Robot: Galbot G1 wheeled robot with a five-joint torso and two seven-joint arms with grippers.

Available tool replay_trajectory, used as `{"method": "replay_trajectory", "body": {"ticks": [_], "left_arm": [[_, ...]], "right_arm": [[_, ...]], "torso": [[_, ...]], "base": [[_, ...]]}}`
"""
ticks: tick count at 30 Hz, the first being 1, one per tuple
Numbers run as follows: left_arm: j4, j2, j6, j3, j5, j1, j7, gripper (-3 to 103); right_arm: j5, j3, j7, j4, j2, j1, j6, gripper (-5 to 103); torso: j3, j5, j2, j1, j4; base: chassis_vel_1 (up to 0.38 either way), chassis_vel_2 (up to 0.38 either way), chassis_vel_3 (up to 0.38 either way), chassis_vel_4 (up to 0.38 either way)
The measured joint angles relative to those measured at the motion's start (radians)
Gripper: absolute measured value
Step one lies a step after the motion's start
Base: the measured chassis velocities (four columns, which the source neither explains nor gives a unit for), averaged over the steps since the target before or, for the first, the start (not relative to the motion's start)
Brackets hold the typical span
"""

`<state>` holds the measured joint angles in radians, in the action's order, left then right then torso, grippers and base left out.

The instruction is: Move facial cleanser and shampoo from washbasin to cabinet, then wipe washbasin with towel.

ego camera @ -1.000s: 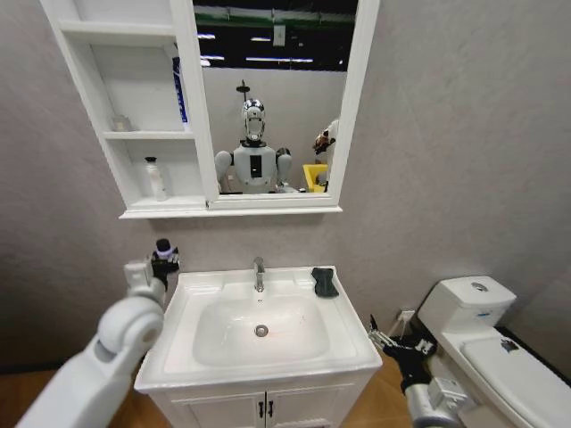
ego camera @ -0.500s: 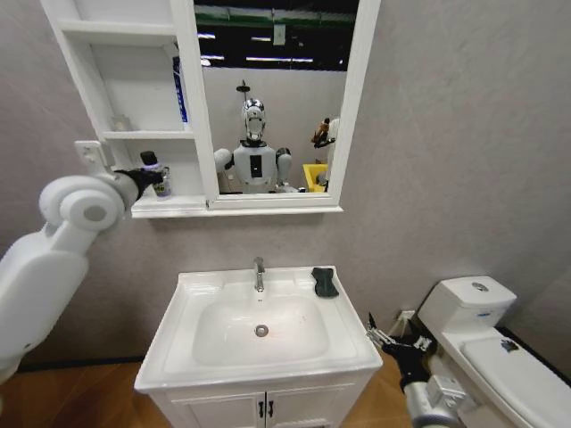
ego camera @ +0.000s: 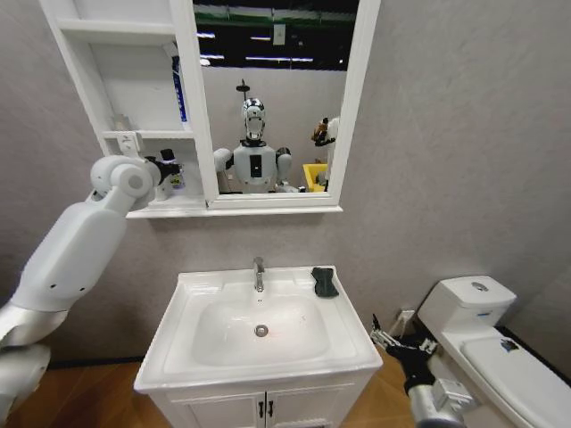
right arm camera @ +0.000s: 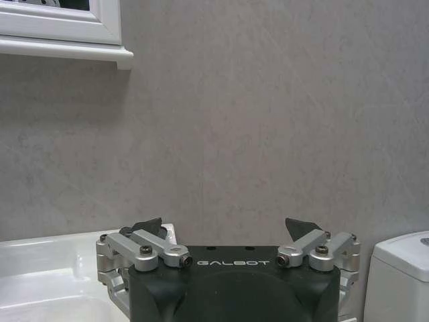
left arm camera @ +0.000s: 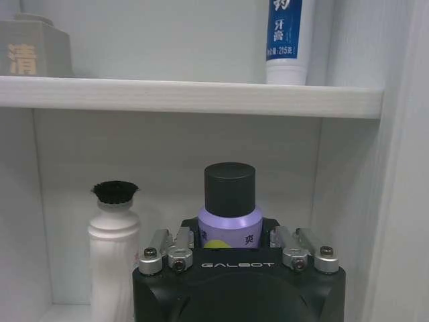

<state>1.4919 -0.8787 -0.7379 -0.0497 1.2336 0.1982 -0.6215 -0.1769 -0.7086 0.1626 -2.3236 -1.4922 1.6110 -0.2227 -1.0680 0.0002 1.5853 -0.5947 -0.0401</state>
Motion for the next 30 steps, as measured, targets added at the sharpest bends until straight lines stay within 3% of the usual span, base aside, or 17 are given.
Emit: {"method": "replay_trajectory", "body": {"ticks": [14,24,30], "left_arm": [[-0.090,-0.032,0.001,-0.005,-0.145,-0.021,0.097,43],[-0.085,-0.035,0.006,0.025,-0.183,-0.046,0.111,86],[-0.021,-0.018,0.008,0.058,-0.185,-0.082,0.099,98]], "right_arm": [[0.001,-0.011,0.000,0.023,0.001,-0.007,0.017,100],[0.005,-0.012,-0.001,0.024,0.007,-0.008,0.024,100],[0.008,-0.011,-0.001,0.017,0.007,-0.007,0.022,100]], "torso": [[0.000,-0.0002,0.000,0.000,0.0001],[0.000,-0.0002,0.000,0.000,0.0001],[0.000,0.0000,0.000,0.000,0.0000]], "base": [[0.000,0.000,0.000,0.000],[0.000,0.000,0.000,0.000],[0.000,0.000,0.000,0.000]]}}
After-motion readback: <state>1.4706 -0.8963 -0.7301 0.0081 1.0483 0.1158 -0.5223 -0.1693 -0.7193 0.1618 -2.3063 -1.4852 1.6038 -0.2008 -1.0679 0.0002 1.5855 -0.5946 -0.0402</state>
